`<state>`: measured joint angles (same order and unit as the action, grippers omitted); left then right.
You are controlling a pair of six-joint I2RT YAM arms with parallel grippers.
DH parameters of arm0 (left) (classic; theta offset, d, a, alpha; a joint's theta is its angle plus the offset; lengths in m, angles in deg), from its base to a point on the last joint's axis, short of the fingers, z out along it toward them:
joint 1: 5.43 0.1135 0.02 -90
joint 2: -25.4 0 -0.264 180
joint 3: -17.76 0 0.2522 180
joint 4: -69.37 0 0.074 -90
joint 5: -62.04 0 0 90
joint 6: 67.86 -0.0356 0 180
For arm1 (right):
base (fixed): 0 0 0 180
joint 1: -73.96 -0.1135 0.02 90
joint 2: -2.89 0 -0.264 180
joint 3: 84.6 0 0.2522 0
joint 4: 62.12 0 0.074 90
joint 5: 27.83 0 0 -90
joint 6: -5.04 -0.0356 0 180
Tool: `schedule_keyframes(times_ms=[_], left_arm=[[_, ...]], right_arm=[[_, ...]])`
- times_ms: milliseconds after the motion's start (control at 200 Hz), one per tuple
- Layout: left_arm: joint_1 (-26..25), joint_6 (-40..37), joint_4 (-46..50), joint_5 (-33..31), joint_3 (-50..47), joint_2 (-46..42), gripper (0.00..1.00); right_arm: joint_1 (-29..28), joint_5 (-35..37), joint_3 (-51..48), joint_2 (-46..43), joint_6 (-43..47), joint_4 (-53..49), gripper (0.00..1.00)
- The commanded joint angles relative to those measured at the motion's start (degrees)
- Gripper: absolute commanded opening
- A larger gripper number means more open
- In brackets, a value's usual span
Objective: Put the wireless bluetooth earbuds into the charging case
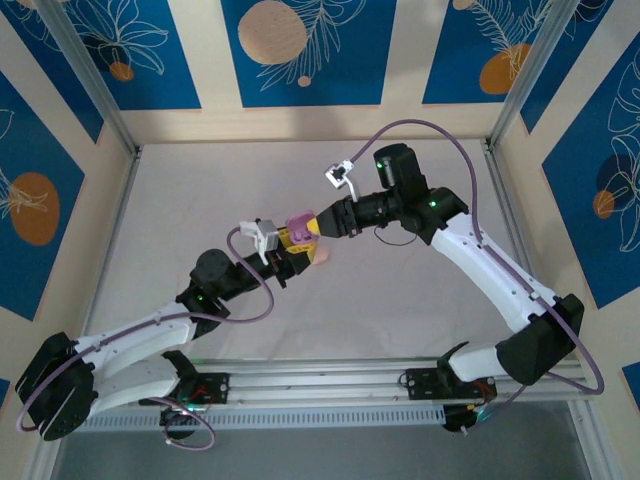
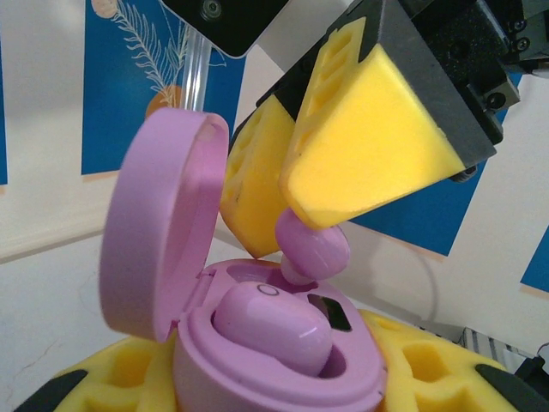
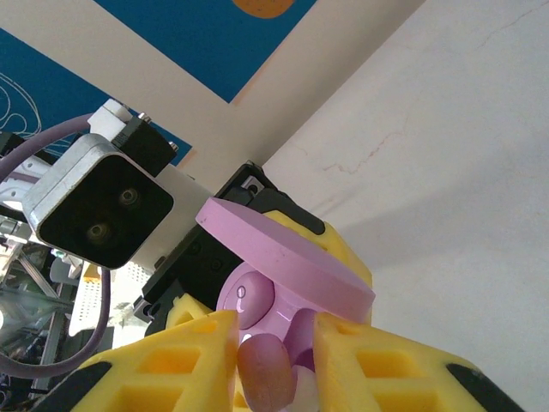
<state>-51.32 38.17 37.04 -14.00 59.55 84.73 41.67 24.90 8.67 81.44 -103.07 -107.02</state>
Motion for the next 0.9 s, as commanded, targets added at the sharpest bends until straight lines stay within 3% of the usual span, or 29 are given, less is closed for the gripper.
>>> schedule_keyframes(times_ms=[0, 325, 625, 895], left_arm=[[-0.4, -0.9, -5.3, 2.8, 1.9, -1.8, 0.25], [-0.4, -1.1, -5.2, 2.8, 2.2, -1.2, 0.25], [-0.3, -0.9, -5.2, 3.0, 2.4, -0.7, 0.25], [-0.3, -0.9, -5.3, 3.0, 2.5, -0.7, 0.25]], right_arm=[[0.1, 0.4, 1.7, 0.4, 1.3, -1.9, 0.25], [-0.1, -6.4, 2.3, 1.9, -2.6, 1.7, 0.19], [-0.3, -7.6, 2.2, 2.6, -4.1, 3.3, 0.19], [-0.8, -4.4, 2.8, 3.3, -2.4, 0.3, 0.20]])
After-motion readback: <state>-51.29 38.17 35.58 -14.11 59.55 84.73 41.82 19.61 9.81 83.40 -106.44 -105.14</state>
